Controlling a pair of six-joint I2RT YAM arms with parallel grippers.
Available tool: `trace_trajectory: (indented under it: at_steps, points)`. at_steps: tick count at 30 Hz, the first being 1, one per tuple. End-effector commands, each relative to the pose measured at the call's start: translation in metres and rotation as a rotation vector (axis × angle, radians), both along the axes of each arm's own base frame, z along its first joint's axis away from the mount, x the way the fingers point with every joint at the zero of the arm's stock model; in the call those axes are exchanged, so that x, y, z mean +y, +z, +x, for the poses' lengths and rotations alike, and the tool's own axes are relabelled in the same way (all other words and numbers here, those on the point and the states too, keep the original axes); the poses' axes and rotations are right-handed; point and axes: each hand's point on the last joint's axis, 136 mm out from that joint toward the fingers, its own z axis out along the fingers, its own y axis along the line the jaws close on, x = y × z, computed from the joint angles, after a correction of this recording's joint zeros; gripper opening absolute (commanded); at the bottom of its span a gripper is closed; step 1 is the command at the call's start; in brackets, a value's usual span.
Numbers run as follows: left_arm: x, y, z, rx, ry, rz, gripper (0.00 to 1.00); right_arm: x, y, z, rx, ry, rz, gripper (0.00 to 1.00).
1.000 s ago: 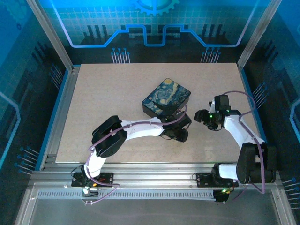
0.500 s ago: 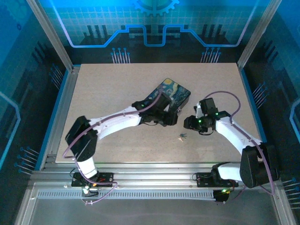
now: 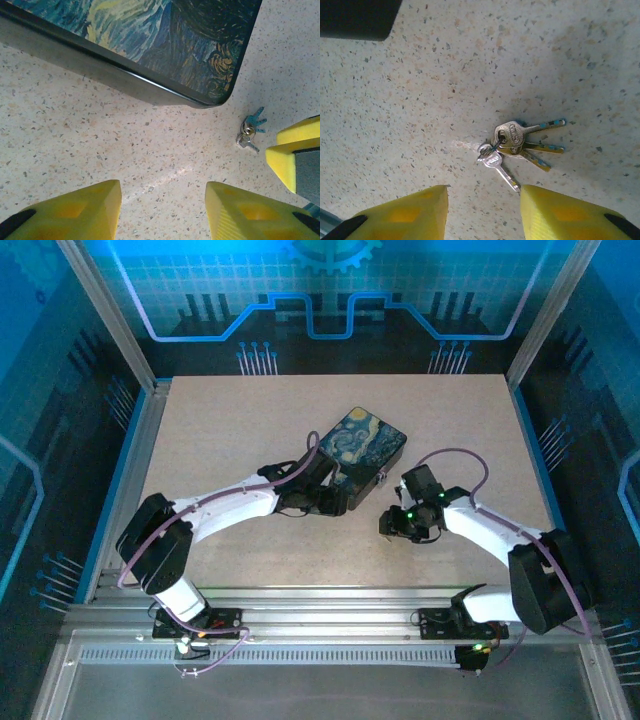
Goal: Unlock the padlock with the key
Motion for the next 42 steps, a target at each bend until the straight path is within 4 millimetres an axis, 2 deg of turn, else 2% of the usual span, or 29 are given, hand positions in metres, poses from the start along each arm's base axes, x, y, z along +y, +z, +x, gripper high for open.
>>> trace_trajectory:
  at_steps: [1,2,5,9,16,27,34,42]
  points:
    - [0.002,0.009,-0.001,-0.019,-0.003,-0.018,0.49,0.004,-0.005,-0.001,0.032,-0.100,0.003,0.46]
    - [0.002,0.009,-0.001,-0.021,-0.005,-0.018,0.49,0.004,-0.006,-0.001,0.032,-0.137,0.000,0.51]
    - [0.002,0.009,-0.001,-0.022,-0.008,-0.016,0.49,0.004,-0.009,0.002,0.035,-0.219,0.006,0.54]
    - [0.001,0.011,-0.001,-0.028,-0.013,-0.015,0.49,0.000,-0.016,0.007,0.036,-0.300,-0.009,0.54]
    - [0.006,0.011,-0.002,-0.032,-0.017,-0.007,0.49,-0.003,-0.027,0.016,0.050,-0.342,-0.033,0.54]
    - [0.011,0.013,-0.002,-0.034,-0.008,-0.007,0.49,-0.026,-0.014,0.043,-0.013,-0.295,-0.154,0.51]
    - [0.010,0.013,-0.002,-0.031,-0.009,-0.010,0.49,-0.027,-0.020,0.046,-0.003,-0.234,-0.204,0.43]
    - [0.010,0.015,-0.001,-0.034,-0.012,-0.005,0.49,-0.023,-0.016,0.045,0.009,-0.235,-0.202,0.44]
